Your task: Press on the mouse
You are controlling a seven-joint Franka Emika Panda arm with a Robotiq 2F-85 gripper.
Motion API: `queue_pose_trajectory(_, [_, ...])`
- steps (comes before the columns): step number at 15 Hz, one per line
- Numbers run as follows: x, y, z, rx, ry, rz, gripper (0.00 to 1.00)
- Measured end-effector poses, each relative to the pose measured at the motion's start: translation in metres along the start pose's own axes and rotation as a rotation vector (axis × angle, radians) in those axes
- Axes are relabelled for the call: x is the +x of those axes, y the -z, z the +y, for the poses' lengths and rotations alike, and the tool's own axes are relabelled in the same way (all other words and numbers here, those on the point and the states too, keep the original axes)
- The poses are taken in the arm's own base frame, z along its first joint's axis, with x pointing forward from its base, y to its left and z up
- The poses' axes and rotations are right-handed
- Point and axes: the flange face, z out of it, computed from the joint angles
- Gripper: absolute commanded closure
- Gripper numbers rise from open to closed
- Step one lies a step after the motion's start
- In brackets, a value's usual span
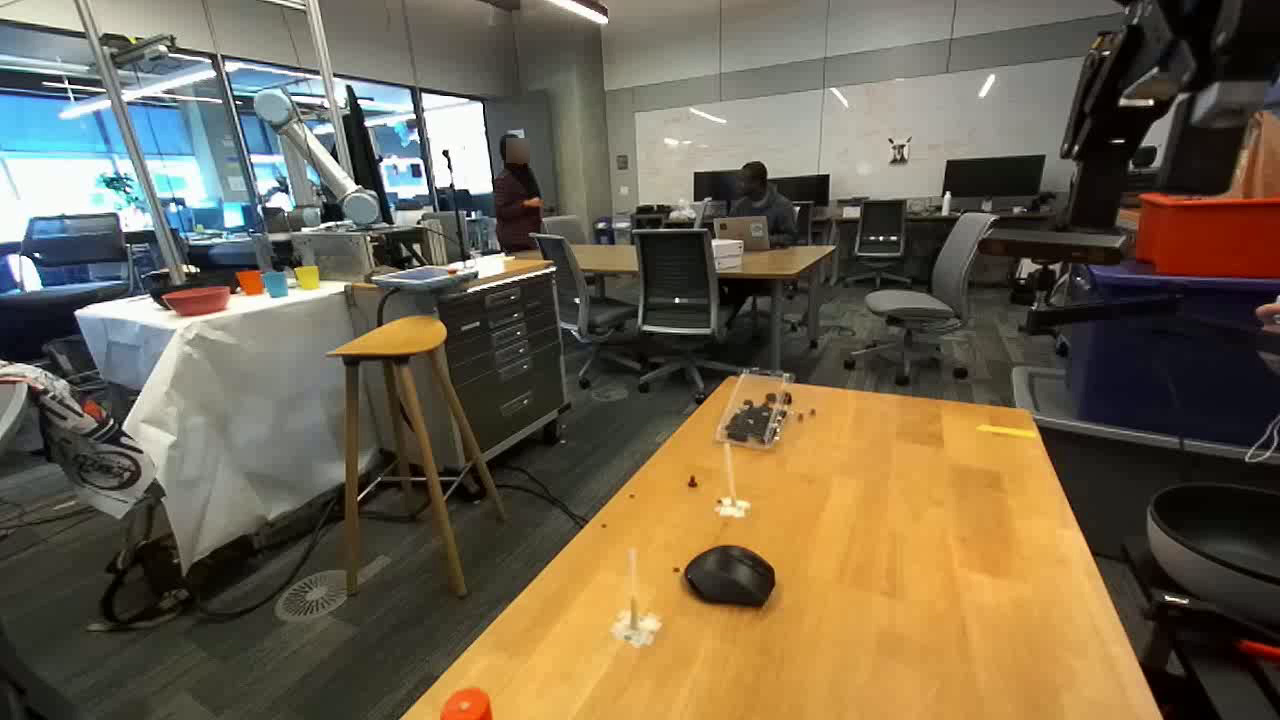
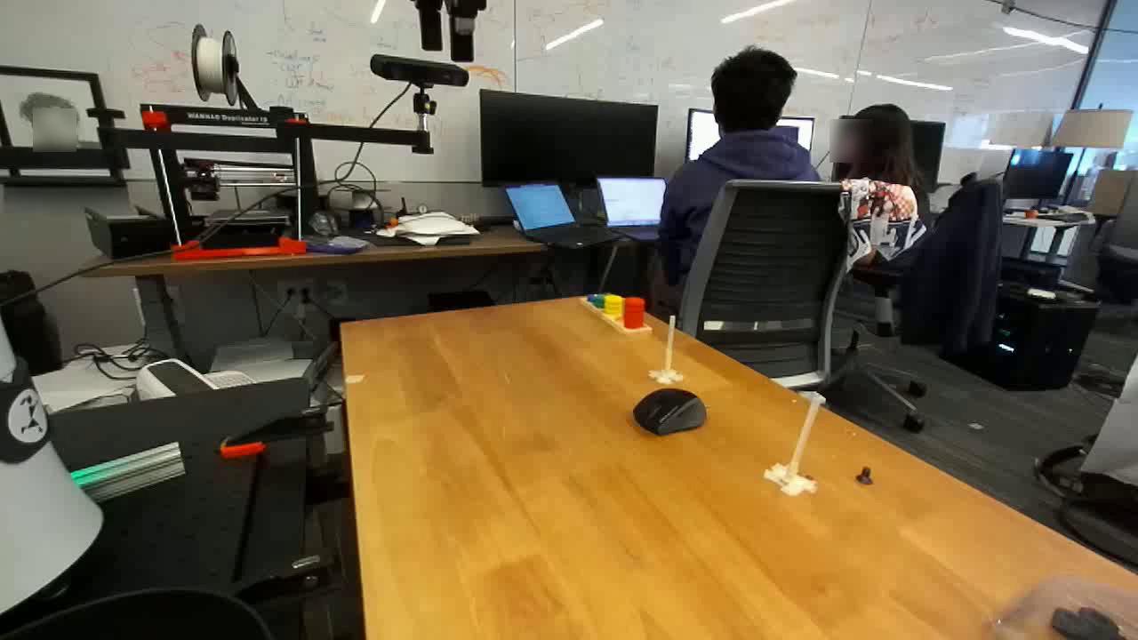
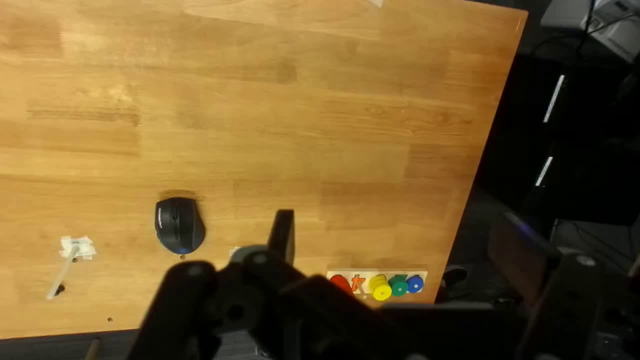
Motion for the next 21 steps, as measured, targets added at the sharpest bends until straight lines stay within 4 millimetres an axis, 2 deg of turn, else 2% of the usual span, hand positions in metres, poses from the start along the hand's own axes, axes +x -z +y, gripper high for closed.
queue_pose_trajectory(4, [0.001,0.006,-0.001,0.001,0.002,0.013,0.0])
queue_pose_trajectory(7, [0.003,-0.003,0.005,-0.008,-0.012,0.001,0.0])
queue_pose_trajectory(19, [0.061,-0.072,0.105,-0.169,-0.151,0.078,0.0])
queue_pose_trajectory(20, [0.066,-0.079,0.111,-0.169,-0.165,0.08,0.25])
queue_pose_trajectory(21, [0.07,-0.086,0.116,-0.169,-0.178,0.083,0.25])
